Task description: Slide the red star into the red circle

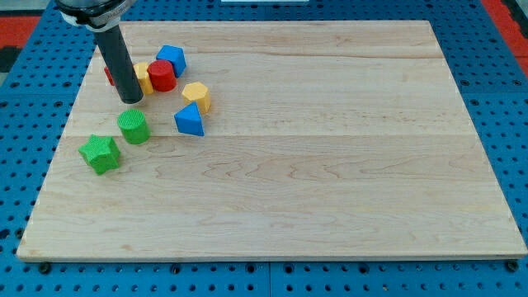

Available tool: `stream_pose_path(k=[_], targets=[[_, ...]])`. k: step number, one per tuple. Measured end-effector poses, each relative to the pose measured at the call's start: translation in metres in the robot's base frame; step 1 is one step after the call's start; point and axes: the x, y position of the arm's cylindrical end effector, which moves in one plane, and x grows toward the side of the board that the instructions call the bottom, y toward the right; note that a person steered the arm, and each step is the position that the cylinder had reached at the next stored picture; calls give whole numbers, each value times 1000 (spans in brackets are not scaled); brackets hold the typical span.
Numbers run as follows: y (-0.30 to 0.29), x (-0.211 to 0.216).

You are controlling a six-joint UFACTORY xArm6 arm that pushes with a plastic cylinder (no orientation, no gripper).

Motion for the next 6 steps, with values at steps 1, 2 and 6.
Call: stream_pose_path(k=[1, 2, 6], targets=[[-12, 9], [-44, 12], [-67, -87]])
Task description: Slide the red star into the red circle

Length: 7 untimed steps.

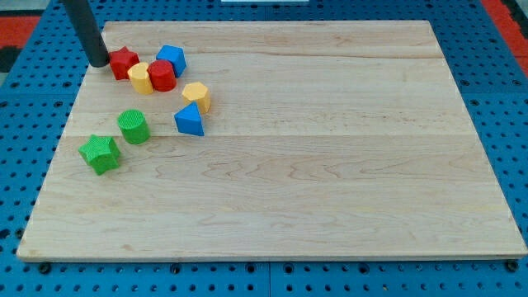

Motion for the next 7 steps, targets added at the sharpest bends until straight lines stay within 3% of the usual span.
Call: stream_pose_path(k=[4, 7], targets=[[52, 39], [149, 69]])
